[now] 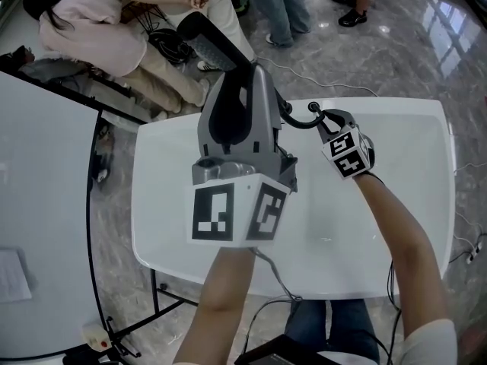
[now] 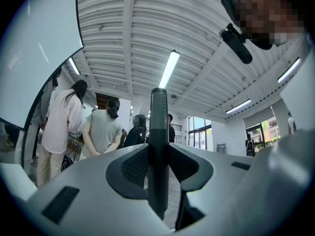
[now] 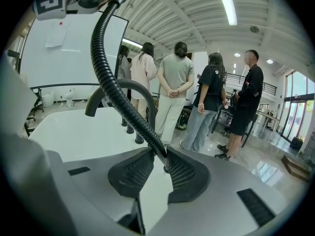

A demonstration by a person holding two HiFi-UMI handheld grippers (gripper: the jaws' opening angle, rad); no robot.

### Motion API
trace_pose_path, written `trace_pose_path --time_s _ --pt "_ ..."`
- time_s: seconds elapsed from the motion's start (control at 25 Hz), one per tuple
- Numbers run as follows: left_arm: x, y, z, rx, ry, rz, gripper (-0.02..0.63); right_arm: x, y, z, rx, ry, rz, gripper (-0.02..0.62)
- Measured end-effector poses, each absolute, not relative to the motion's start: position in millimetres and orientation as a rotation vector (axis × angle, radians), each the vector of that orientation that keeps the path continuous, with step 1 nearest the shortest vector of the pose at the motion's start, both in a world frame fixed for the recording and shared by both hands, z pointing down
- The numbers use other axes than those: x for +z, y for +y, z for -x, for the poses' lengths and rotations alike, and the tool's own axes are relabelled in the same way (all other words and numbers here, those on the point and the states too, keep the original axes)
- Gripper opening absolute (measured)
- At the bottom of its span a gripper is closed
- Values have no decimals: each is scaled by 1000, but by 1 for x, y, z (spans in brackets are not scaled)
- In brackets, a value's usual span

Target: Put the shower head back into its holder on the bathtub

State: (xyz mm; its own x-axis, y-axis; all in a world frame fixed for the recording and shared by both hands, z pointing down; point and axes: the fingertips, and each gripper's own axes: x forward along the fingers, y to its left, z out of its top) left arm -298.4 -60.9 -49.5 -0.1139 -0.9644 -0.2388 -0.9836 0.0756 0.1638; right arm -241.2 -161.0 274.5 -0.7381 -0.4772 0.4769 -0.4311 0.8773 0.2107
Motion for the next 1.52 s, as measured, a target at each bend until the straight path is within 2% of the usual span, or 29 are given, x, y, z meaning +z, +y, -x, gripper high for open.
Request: trace_pose_path --time_s 0.56,0.76,1.12,1.52 --pt "-5 -86 294 422 2298 2055 123 309 -125 189 -95 -2503 -669 80" --pt "9 -90 291 425 2289 2039 123 317 -111 161 -89 -2495 -726 8" --pt "43 -98 281 363 2303 2033 121 354 -82 118 60 -2451 -775 8" --pt "69 -110 278 335 2345 1984 121 369 -75 104 82 -2447 -761 6"
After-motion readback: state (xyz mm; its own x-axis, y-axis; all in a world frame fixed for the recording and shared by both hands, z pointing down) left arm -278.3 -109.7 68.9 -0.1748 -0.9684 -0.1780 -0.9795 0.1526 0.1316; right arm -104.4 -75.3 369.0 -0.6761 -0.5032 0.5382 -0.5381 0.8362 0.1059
